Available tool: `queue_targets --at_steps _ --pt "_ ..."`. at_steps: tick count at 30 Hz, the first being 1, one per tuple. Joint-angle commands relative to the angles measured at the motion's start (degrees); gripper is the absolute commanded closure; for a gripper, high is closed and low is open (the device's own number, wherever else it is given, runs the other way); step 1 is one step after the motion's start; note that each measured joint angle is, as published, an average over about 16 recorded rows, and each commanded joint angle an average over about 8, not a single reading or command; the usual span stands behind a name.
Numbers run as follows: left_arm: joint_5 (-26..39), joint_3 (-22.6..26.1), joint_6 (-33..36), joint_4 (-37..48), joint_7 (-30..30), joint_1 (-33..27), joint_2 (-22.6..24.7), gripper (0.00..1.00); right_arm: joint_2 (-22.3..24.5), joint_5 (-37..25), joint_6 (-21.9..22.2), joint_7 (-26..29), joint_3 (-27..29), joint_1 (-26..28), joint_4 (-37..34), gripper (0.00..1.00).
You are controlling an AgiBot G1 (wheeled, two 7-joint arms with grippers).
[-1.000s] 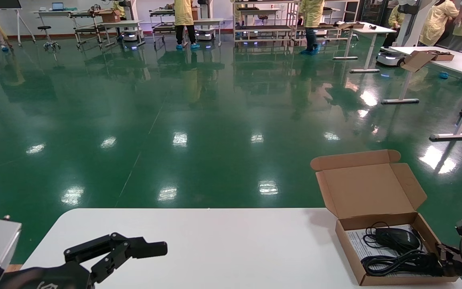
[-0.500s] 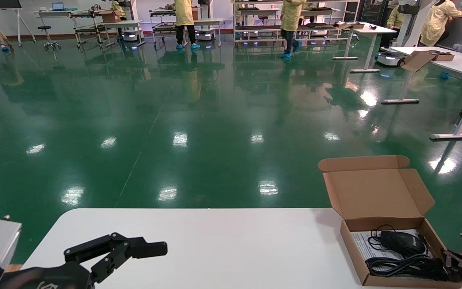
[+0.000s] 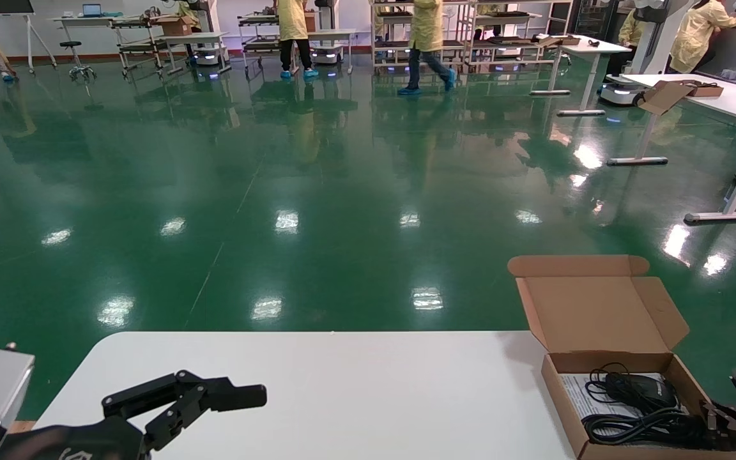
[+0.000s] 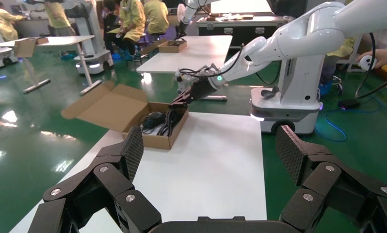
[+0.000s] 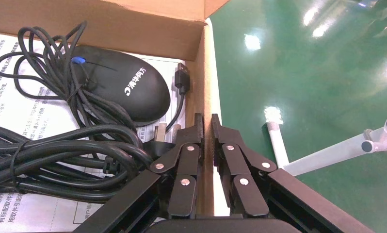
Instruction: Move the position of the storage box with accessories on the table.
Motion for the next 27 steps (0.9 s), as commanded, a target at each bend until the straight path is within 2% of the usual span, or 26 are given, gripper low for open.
queue_targets --at_steps 1,18,23,27 --pt "0.0 0.0 0.0 0.0 0.0 0.0 0.0 0.0 -0.06 0.17 0.07 -0.26 0.12 -0.02 -0.07 0.0" --pt "0.0 0.0 0.0 0.0 0.0 0.0 0.0 0.0 2.07 2.79 -1.72 -1.11 1.98 2.38 0.26 0.0" --pt "0.0 0.0 0.0 0.0 0.0 0.0 0.0 0.0 2.88 4.49 -4.63 -0.14 3.15 3.55 0.54 0.0" --pt "0.0 0.0 0.0 0.0 0.0 0.0 0.0 0.0 3.78 5.68 -8.89 0.86 3.94 4.34 1.03 0.0"
